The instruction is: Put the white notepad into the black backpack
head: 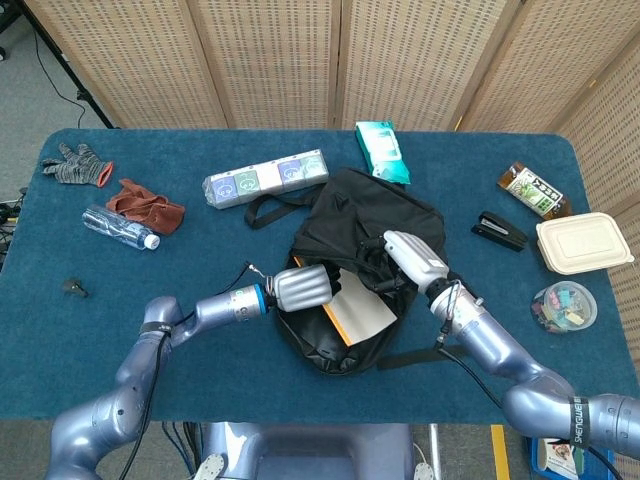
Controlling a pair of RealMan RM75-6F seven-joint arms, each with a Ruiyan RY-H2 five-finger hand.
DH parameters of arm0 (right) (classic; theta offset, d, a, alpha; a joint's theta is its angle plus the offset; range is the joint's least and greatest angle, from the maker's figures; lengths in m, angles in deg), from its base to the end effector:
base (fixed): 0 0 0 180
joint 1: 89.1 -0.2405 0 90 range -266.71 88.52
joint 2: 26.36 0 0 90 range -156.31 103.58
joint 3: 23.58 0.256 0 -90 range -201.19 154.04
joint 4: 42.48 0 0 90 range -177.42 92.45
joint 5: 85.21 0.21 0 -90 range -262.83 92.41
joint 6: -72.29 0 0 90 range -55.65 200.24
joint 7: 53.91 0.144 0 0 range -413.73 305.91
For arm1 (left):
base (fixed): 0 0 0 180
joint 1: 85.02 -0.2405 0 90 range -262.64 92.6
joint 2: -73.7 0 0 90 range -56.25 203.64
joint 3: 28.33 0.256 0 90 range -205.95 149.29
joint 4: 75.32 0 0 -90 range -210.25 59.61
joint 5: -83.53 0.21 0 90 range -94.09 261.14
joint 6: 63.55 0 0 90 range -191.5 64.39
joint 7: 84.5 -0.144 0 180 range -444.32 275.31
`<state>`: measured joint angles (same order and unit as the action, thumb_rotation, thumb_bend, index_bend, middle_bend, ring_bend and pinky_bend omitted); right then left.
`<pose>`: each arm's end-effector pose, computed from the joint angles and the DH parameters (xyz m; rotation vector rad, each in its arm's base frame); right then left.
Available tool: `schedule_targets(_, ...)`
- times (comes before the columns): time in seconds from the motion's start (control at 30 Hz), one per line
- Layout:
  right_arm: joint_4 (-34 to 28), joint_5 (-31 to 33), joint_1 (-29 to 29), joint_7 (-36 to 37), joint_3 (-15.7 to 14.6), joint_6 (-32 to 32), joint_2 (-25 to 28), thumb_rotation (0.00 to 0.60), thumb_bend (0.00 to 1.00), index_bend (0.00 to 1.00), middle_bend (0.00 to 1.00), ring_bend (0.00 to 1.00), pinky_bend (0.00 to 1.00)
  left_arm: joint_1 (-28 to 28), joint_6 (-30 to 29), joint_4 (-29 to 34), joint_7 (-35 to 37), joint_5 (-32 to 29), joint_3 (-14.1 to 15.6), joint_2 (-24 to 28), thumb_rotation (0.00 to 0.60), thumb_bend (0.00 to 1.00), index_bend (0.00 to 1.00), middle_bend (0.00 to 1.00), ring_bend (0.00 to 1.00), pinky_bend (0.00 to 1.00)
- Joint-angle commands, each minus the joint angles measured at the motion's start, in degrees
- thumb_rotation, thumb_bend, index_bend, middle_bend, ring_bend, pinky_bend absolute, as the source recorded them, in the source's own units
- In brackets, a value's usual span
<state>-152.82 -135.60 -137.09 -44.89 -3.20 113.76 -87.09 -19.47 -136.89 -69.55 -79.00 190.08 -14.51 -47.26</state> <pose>-0.0740 -0.3512 0.1008 1.7469 -1.5569 1.2258 -0.0553 0.3946 -0.0985 -2.3033 0.6100 -1.0029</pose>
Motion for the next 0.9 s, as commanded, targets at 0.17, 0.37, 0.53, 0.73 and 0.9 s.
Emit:
schedule_targets(0.17,0.8,1.1,-0.9,0.2,0.2,-0.3,0.3,0.600,0.75,0.62,0.68,0.56,0.72,0.9,-1.4,-0.4,4.2,0.2,0.6,0.6,0.600,0.38,0.77,0.53,0.37,0.46)
schedule_targets(0.37,1.1,2.0,-1.6,-0.1,0.0,-0.6,0.7,0.600,0.75,0.62,0.68,0.56,0.72,2.0,0.4,-1.0,5.8,0.4,1.1,0.0,0.600,0.38,0.77,0.53,0.37,0.45)
schedule_targets(0.53,0.3,2.2,-1.5,0.5,0.0,-1.0,1.6,0.600,0.75,0.62,0.68,0.56,0.72,2.9,2.2,-1.2,6.5,0.3,1.3,-0.8,0.600,0.38,0.77,0.53,0.37,0.45)
schedule_targets(0.73,-1.5,1.1,-1.1,3.1,1.0,-2.8,3.1,0.600,0.75,0.62,0.68,0.57,0.72,3.0,4.3,-1.7,6.2,0.4,1.8,-1.7,0.600,0.38,0.77,0.53,0.37,0.46)
schedule_targets(0.9,-3.0,-0.5,-1.1,5.8,2.0,-5.2,4.2,0.600,0.75,0.62,0.68,0.57,0.72,3.2,6.0,-1.8,5.8,-0.3,1.3,-2.1,0.600,0.38,0.77,0.52,0.37,0.45)
